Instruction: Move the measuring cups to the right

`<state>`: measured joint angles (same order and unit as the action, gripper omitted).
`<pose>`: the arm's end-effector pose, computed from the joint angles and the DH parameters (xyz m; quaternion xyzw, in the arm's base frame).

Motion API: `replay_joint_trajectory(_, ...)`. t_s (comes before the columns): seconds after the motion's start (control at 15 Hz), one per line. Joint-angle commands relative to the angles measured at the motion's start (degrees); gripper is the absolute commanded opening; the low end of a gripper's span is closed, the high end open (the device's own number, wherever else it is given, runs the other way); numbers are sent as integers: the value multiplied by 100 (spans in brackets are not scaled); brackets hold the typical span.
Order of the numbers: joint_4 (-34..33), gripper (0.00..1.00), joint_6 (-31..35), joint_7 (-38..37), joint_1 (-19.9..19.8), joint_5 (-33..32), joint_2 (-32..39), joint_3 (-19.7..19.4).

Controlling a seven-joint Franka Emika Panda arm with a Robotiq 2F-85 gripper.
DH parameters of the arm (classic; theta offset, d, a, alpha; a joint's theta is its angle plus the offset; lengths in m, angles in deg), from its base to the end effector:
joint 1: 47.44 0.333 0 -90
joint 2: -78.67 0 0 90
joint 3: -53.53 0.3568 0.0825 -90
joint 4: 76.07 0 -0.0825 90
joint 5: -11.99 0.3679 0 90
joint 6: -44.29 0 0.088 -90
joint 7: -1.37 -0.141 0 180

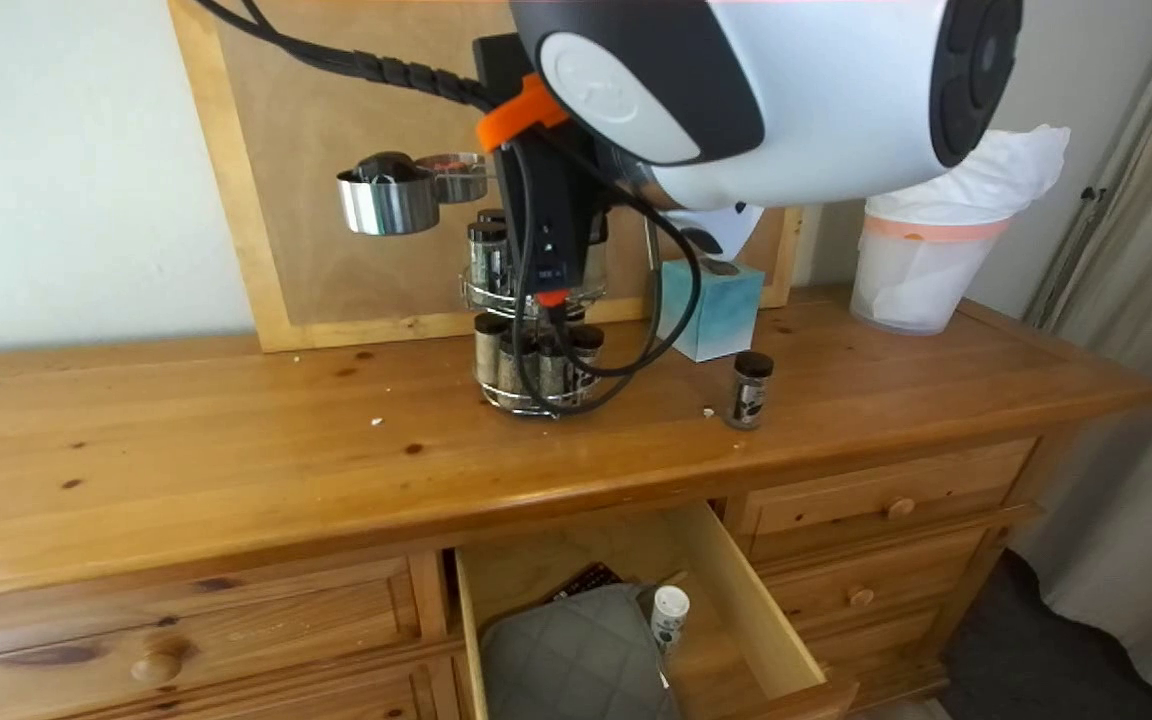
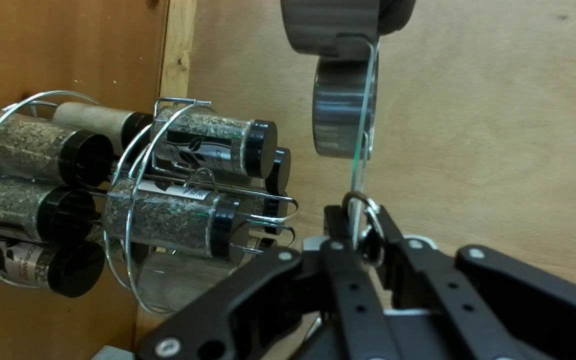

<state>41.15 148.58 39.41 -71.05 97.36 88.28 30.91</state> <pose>0.4864 -0.3281 0.4368 -0.7192 0.3433 -0.2983 0.5253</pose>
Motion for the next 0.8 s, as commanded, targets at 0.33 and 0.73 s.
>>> replay_joint_trajectory(0.33, -328, 4, -239, -578, -101, 90, -72, -38)
replay_joint_trajectory(0.73, -1040, 4, 33, -1435, -240, 364, 216, -122)
